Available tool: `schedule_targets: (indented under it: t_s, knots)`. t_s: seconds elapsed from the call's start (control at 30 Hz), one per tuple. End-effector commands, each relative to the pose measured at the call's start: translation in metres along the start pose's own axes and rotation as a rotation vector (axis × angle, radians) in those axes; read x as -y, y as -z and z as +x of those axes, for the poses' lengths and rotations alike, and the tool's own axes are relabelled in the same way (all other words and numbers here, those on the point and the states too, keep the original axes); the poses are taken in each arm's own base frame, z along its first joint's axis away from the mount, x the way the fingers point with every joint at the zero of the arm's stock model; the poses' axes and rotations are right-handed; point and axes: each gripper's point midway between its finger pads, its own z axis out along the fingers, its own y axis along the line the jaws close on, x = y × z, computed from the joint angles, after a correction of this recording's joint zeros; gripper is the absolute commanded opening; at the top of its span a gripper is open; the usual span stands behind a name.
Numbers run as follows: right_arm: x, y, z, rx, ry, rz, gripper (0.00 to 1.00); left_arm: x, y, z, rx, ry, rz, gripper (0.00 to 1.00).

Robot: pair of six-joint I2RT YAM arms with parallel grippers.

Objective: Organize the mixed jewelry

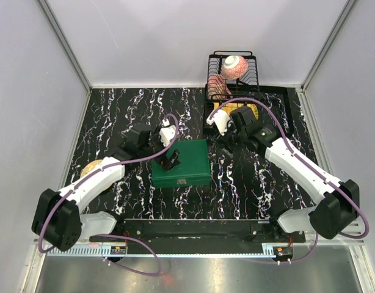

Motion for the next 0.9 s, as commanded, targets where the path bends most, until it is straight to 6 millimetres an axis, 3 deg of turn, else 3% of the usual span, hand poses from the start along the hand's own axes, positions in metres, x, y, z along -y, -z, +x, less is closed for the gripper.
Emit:
schedule_targets:
  t_s: [0.0, 0.23, 0.33, 0.4, 0.5, 0.73, 0.87]
  knots:
    - [0.017, 0.011, -0.008, 0.06, -0.028, 0.068, 0.69, -0.007, -0.008, 0.021, -0.083, -0.092, -0.074, 0.99]
    - [0.024, 0.012, -0.003, 0.055, -0.046, 0.081, 0.69, 0.009, -0.026, 0.07, -0.266, -0.193, -0.081, 0.99]
    - [0.026, 0.012, -0.002, 0.056, -0.05, 0.085, 0.69, 0.012, -0.031, 0.084, -0.321, -0.211, -0.093, 0.99]
    - [0.027, 0.014, -0.002, 0.058, -0.057, 0.087, 0.69, 0.01, -0.03, 0.082, -0.317, -0.211, -0.104, 0.98]
    - [0.029, 0.018, -0.002, 0.071, -0.068, 0.093, 0.69, 0.007, -0.023, 0.059, -0.249, -0.216, -0.141, 0.98]
    - [0.055, 0.045, -0.02, 0.169, -0.161, 0.191, 0.72, -0.009, 0.022, -0.03, -0.017, -0.211, -0.278, 0.99]
    - [0.078, 0.06, -0.028, 0.206, -0.218, 0.281, 0.79, -0.039, 0.056, -0.073, 0.103, -0.154, -0.384, 0.99]
